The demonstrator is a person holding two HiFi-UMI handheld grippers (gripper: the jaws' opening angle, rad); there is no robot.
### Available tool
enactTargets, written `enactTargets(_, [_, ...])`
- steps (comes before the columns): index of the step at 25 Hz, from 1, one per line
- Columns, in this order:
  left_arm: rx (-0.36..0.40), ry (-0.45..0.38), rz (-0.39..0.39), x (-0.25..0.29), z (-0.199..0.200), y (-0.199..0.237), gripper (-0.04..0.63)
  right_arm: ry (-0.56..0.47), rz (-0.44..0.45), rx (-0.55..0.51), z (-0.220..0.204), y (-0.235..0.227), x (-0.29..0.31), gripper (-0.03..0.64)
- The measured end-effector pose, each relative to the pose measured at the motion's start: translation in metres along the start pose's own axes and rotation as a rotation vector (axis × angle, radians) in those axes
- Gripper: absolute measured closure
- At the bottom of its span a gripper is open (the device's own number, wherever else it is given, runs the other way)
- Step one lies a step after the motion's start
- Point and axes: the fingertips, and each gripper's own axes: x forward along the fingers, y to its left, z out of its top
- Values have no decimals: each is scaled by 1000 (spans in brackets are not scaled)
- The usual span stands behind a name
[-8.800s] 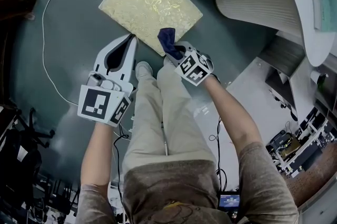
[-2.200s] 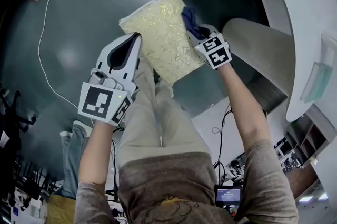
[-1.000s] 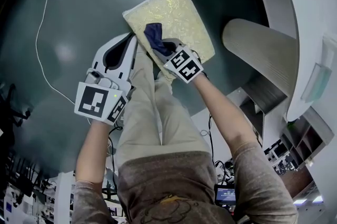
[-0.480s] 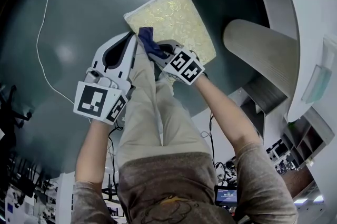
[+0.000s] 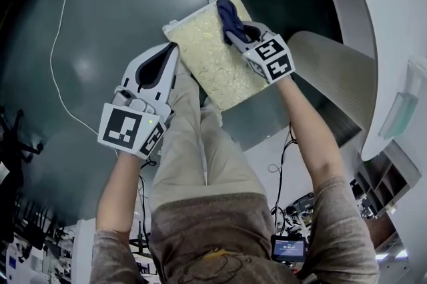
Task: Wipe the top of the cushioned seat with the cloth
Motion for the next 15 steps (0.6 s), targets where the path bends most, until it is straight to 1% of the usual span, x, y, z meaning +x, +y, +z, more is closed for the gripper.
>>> enactTargets(5, [7,8,6,3,8,16,580,65,-94,-16,-8,-57,0,520])
enactTargets(8, [-3,7,19,2,12,27,580,79,-156,-28,-5,-86,-2,520])
enactTargets(11, [-10,9,26,3,13,33,580,88,-224,-14,-5,-112,-10,520])
enactTargets(13, [-14,11,32,3,12,37,581,103,-233,-1,-8,-118,-10,520])
enactTargets(15, [-19,11,37,3,12,41,580,128,-206,-2,-12,-113,-4,520])
